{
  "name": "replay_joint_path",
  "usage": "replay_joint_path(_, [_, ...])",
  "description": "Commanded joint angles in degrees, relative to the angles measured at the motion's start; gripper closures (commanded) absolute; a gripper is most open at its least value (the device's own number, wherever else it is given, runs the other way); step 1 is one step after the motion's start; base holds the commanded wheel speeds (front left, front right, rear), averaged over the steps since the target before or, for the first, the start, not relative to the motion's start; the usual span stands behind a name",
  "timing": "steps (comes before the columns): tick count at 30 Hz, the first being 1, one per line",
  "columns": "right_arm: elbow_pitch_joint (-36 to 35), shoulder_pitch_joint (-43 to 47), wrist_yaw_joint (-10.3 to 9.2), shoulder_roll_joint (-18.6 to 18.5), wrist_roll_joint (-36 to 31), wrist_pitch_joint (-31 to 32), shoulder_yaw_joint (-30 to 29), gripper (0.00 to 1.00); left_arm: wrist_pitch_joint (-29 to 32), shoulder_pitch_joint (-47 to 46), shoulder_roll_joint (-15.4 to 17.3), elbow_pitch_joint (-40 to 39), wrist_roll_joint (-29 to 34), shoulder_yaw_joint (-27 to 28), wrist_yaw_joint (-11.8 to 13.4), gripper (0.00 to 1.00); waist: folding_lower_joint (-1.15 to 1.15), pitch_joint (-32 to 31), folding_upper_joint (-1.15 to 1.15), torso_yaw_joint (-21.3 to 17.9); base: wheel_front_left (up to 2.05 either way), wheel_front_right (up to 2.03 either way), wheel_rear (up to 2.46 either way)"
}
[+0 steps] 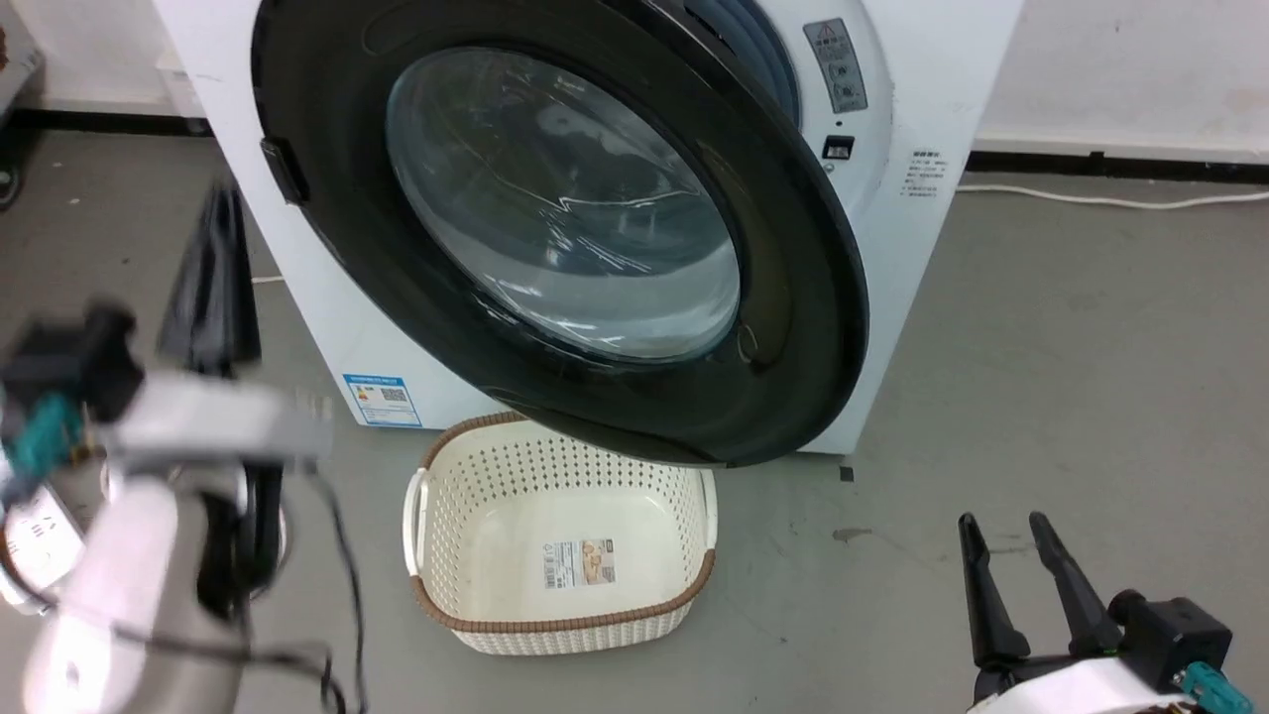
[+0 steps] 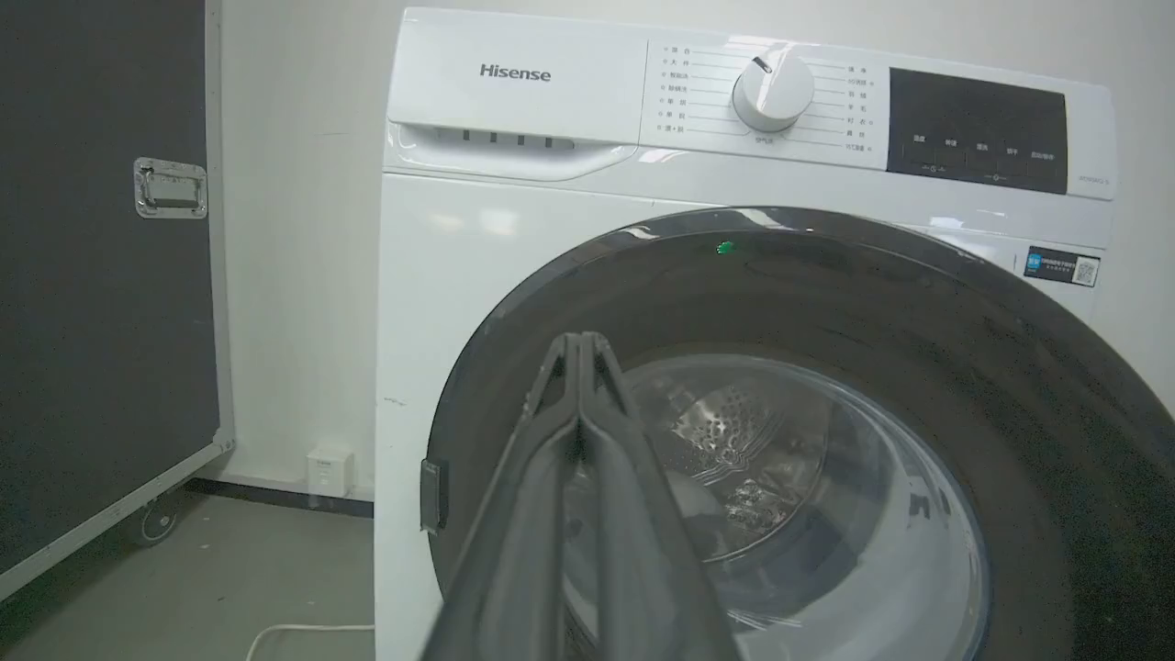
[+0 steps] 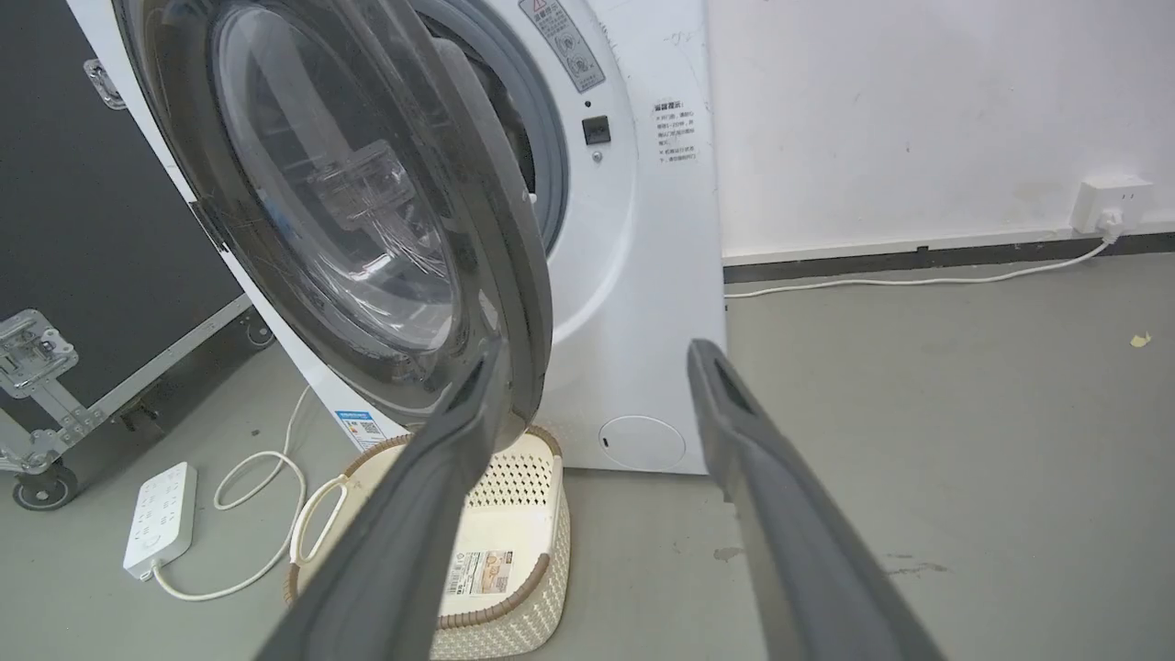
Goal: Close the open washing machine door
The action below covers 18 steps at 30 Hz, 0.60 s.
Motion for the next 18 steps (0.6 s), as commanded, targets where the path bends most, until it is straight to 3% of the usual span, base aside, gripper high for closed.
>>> replay_joint_path(1, [0.19, 0.85, -0.03, 0.00, -0.33, -0.26, 0.12, 0.00, -0.23, 2.30, -0.48, -0.59, 0.74, 0.63, -0.50, 1.00, 0.01, -0.32, 0.00, 0.18, 0.00, 0.00, 0.00])
replay_joint_path(7, [0.46, 1.61, -0.03, 0.00, -0.15, -0.26, 0.98, 0.00, -0.23, 13.34, -0.67, 1.07, 3.11, 0.66, -2.93, 1.00, 0.01, -1.23, 0.00, 0.03, 0.00, 0.00, 0.00])
replay_joint_path(18, [0.84, 2.37, -0.03, 0.00, -0.72, -0.26, 2.00, 0.00, 1.12, 21.50, -1.22, 2.77, 3.09, -2.05, -2.30, 1.00, 0.01, -2.13, 0.00, -0.68, 0.00, 0.00, 0.00])
